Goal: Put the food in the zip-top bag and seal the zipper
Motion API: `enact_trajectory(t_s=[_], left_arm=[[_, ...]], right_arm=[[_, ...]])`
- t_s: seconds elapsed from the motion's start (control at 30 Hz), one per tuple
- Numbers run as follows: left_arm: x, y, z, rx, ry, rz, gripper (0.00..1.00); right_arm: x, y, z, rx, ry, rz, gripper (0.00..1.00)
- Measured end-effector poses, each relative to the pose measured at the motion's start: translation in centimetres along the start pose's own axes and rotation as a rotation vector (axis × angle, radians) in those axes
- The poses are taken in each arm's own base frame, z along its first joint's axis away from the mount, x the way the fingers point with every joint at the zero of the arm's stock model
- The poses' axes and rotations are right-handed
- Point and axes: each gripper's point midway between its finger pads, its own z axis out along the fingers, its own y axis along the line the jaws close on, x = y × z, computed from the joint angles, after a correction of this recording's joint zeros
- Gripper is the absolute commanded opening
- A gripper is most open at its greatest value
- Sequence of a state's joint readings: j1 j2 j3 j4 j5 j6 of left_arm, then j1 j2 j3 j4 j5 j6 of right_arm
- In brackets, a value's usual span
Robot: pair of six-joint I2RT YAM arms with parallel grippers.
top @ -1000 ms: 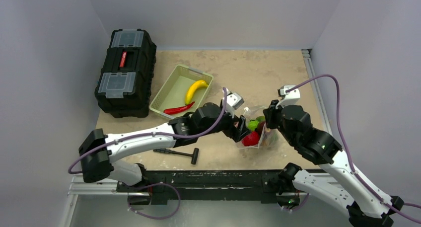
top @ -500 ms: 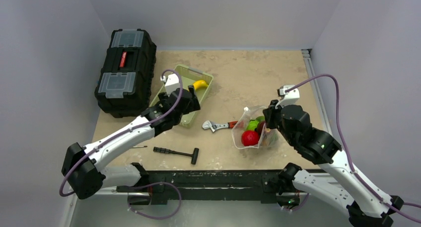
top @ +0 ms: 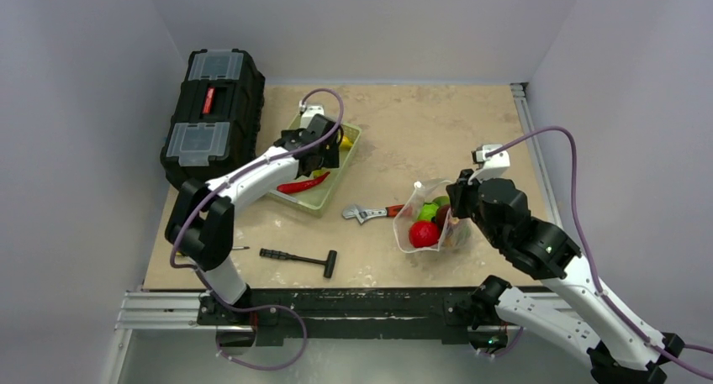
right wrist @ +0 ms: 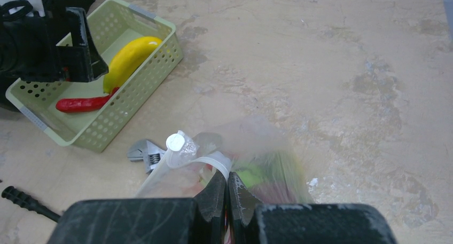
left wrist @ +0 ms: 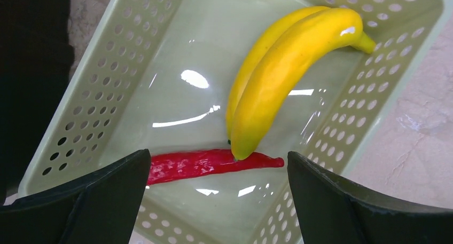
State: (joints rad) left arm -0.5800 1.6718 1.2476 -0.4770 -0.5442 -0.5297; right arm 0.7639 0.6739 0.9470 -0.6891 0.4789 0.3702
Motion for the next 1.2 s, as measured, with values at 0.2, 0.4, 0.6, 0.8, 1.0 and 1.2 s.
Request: enact_trajectory(t_s=[0.2, 0.4, 0.6, 0.8, 1.0, 1.2], left_arm=[[1.0, 1.2, 0.8, -0.039, 0.102, -0.138, 0.96], [1.2, 1.3, 1.5, -0.039, 0.192, -0.518, 0.95], [1.0, 0.1, 1.5, -0.148, 0.293, -0.872, 0.89], [2.2, 0.5, 1.6, -0.29, 0.322, -1.159, 0.86], [4.9, 1.5, 2.8, -0.427, 0.331, -1.309, 0.83], [7.5, 2.2, 4.1, -0.525, 0.344, -1.357, 0.81]], right_arm=[[0.0, 0.0, 0.0, -0.001, -0.001, 0.003, 0.0], [0.0, 0.0, 0.0, -0.001, -0.001, 0.002, 0.0], [0.0, 0.0, 0.0, -0.001, -0.003, 0.003, 0.0], [-0.2, -0.1, -0.3, -0.004, -0.012, 0.008, 0.0], [-0.2, -0.1, -0.3, -0.004, -0.012, 0.008, 0.0], [-0.2, -0.1, -0.3, -0.004, -0.013, 0.008, 0.0]])
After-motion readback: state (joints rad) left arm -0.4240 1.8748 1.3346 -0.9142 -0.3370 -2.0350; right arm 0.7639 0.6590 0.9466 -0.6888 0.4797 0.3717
